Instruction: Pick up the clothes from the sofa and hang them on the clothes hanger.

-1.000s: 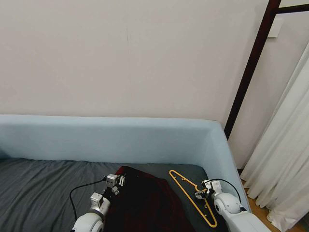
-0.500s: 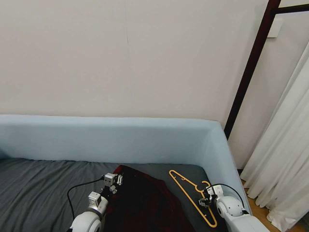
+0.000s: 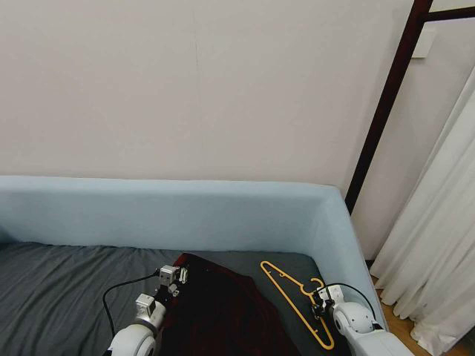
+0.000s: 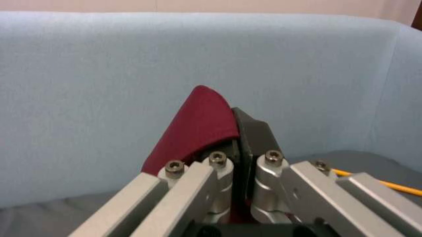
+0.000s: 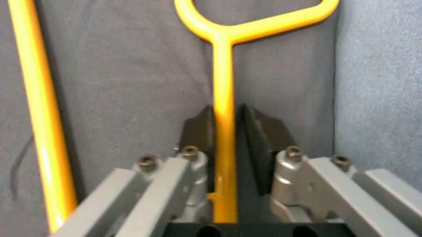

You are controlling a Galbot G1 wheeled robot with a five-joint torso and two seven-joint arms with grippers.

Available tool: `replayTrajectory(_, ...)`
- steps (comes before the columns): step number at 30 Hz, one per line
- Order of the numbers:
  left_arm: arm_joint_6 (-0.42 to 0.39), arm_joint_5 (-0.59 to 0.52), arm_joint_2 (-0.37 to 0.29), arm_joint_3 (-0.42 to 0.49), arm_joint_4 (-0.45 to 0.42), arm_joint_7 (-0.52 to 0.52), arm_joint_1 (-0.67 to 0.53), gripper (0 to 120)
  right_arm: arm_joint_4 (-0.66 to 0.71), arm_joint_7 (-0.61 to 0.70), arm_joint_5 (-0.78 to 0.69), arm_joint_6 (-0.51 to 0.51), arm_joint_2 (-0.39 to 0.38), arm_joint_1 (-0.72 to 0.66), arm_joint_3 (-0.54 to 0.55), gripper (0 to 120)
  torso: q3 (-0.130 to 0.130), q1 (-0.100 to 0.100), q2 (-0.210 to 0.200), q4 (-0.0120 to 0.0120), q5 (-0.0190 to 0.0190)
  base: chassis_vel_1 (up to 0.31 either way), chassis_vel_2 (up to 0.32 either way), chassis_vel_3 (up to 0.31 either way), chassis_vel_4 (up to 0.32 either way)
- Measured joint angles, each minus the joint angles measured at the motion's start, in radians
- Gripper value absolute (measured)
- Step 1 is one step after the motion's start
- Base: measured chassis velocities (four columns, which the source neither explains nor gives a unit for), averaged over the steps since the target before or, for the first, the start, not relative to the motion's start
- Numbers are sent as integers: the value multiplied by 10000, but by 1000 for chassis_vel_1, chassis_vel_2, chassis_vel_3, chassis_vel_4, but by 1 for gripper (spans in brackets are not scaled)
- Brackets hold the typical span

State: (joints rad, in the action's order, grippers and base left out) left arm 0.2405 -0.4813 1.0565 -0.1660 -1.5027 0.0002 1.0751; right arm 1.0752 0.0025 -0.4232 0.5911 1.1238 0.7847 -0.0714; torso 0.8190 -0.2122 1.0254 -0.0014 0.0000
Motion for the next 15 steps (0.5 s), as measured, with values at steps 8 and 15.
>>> replayTrajectory(8, -18, -25, -80, 9, -54, -17, -87, 0, 355, 269, 107, -896, -102, 259, 146, 5, 3, 0, -1, -4, 0, 0, 0, 0, 0)
replayTrajectory(15, -48, -191, -388, -118, -281, -11, -57, 0, 1687, 421, 124, -2782, -376, 817, 90, 5, 3, 0, -2, -5, 0, 0, 0, 0, 0)
